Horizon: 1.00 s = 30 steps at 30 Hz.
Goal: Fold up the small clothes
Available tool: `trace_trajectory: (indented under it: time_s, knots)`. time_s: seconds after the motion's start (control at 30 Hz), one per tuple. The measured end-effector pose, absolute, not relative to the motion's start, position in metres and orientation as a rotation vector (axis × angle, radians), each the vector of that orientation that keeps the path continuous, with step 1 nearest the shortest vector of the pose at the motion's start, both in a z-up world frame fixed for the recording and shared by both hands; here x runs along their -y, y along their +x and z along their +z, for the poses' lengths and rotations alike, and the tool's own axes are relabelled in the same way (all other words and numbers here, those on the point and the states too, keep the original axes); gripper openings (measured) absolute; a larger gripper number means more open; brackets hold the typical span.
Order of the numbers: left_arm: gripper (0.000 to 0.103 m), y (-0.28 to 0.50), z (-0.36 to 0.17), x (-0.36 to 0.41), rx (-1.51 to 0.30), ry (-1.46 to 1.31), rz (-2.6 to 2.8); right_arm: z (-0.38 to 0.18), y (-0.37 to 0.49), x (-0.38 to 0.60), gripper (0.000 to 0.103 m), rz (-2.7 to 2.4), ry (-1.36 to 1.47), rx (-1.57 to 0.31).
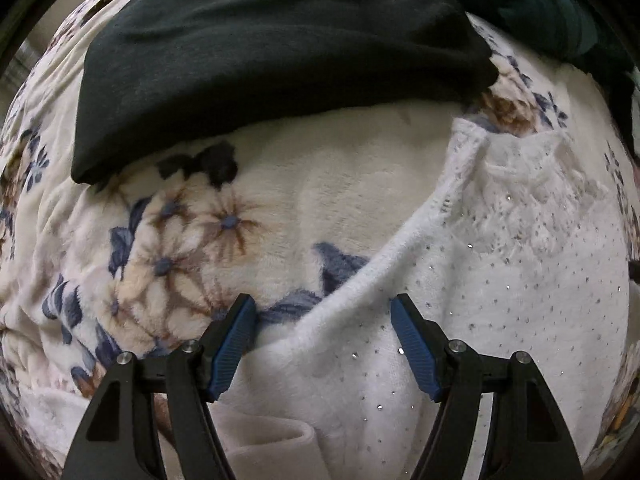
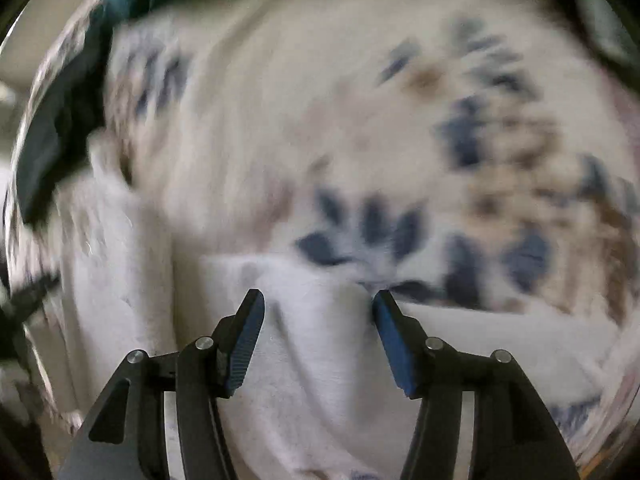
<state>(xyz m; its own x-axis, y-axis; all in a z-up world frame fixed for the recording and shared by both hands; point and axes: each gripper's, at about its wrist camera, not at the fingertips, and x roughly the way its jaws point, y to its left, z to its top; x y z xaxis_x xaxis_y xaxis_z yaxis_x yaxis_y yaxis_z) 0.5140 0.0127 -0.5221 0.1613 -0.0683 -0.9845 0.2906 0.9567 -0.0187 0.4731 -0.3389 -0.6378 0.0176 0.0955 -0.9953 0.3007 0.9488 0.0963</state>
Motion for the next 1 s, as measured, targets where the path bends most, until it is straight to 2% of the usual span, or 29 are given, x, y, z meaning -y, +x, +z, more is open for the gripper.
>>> trace_trajectory:
  time_s: [0.03, 0.07, 0.2, 0.43, 0.47, 0.5, 0.6, 0.73, 0.8, 0.87, 0.9, 0.93, 0.97, 1.0]
  knots:
    - [0.033, 0.510, -0.521, -0.012, -1.364, 0.193, -0.270, -0.633, 0.474, 0.336, 0.007, -0.173, 0.260, -1.526]
    - [0.008, 0.506, -0.521, -0.013, -1.347, 0.203, -0.279, -0.628, 0.473, 0.335, 0.008, -0.187, 0.237, -1.503]
    - [0.007, 0.497, -0.520, -0.024, -1.302, 0.198, -0.246, -0.592, 0.458, 0.382, 0.008, -0.458, 0.301, -1.319]
    - [0.007, 0.508, -0.525, -0.042, -1.306, 0.166, -0.194, -0.601, 0.454, 0.419, 0.008, -0.586, 0.327, -1.327]
    - [0.006, 0.511, -0.525, -0.045, -1.304, 0.162, -0.183, -0.602, 0.452, 0.422, 0.008, -0.603, 0.333, -1.323]
    - [0.000, 0.515, -0.524, -0.049, -1.293, 0.179, -0.143, -0.600, 0.451, 0.428, 0.008, -0.619, 0.341, -1.316]
    - [0.000, 0.527, -0.521, -0.076, -1.303, 0.091, -0.096, -0.601, 0.446, 0.446, 0.008, -0.661, 0.376, -1.310]
    - [0.003, 0.518, -0.493, -0.092, -1.282, -0.024, -0.112, -0.624, 0.454, 0.448, 0.009, -0.578, 0.452, -1.397]
    - [0.011, 0.496, -0.468, -0.108, -1.262, -0.129, -0.110, -0.611, 0.447, 0.440, 0.021, -0.543, 0.476, -1.378]
    - [0.042, 0.469, -0.445, -0.131, -1.218, -0.241, -0.106, -0.594, 0.436, 0.431, 0.048, -0.508, 0.522, -1.331]
    - [0.051, 0.445, -0.430, -0.151, -1.180, -0.334, -0.092, -0.582, 0.428, 0.424, 0.052, -0.494, 0.529, -1.312]
    - [0.065, 0.425, -0.421, -0.170, -1.148, -0.405, -0.068, -0.569, 0.419, 0.412, 0.055, -0.465, 0.523, -1.291]
    - [0.071, 0.404, -0.415, -0.191, -1.124, -0.465, -0.024, -0.557, 0.412, 0.399, 0.055, -0.447, 0.511, -1.276]
    - [0.071, 0.401, -0.412, -0.207, -1.116, -0.507, 0.013, -0.551, 0.406, 0.390, 0.055, -0.432, 0.503, -1.267]
